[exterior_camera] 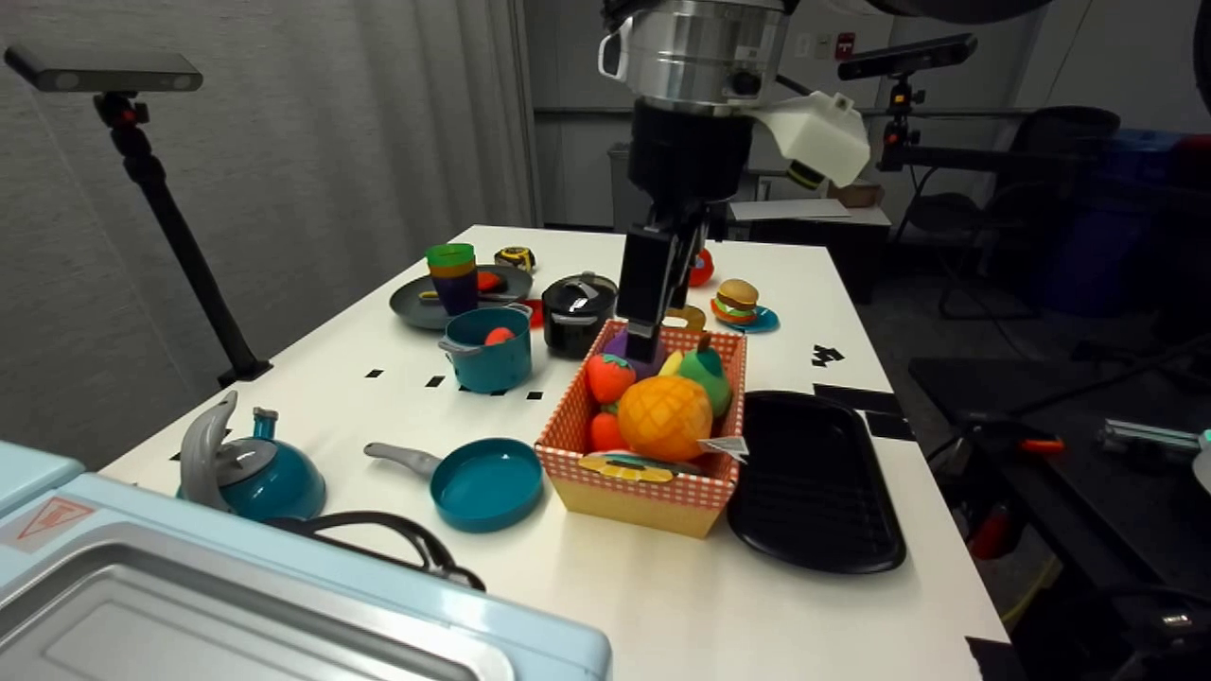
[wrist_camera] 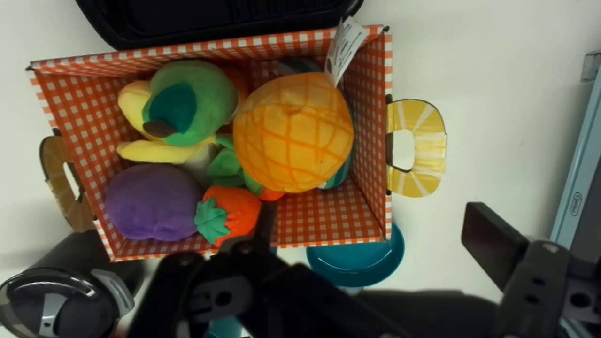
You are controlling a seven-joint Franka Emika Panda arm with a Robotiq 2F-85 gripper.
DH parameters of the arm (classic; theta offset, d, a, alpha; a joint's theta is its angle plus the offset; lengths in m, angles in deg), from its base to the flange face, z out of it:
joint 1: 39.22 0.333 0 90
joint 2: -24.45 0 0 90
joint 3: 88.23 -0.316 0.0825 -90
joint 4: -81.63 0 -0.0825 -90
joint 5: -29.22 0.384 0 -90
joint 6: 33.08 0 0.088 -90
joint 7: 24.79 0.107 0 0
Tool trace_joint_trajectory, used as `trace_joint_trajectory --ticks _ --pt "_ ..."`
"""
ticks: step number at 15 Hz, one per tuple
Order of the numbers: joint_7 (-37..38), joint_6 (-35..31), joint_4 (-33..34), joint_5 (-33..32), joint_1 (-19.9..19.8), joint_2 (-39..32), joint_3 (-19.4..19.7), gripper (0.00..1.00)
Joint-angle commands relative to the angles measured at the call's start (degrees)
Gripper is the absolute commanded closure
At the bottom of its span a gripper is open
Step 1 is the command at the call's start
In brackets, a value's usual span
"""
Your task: Transfer the lid from the black pot to the blue pot
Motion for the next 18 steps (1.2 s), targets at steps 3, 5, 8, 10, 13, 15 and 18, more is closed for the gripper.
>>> trace_joint_trajectory --ticks 3,5,8,10,13,15,18 --pt "1.09 -0.3 3.31 -6.9 -1.24 -2.38 6.49 0.0" --pt "1.25 -0.5 5.29 -8.58 -2.14 -3.53 9.0 0.0" --pt "1.93 -1.17 9.92 -11.01 -3.74 -6.42 12.65 0.0" --pt "2.51 -0.56 13.27 -11.54 -4.55 -8.45 14.62 0.0" --pt "0.41 -0.13 9.8 -9.82 -4.28 -5.83 14.17 0.0" --pt "0.44 -0.12 9.61 -9.81 -3.99 -5.81 13.78 0.0" --pt "0.63 -0.28 8.76 -9.59 -3.46 -5.25 13.28 0.0"
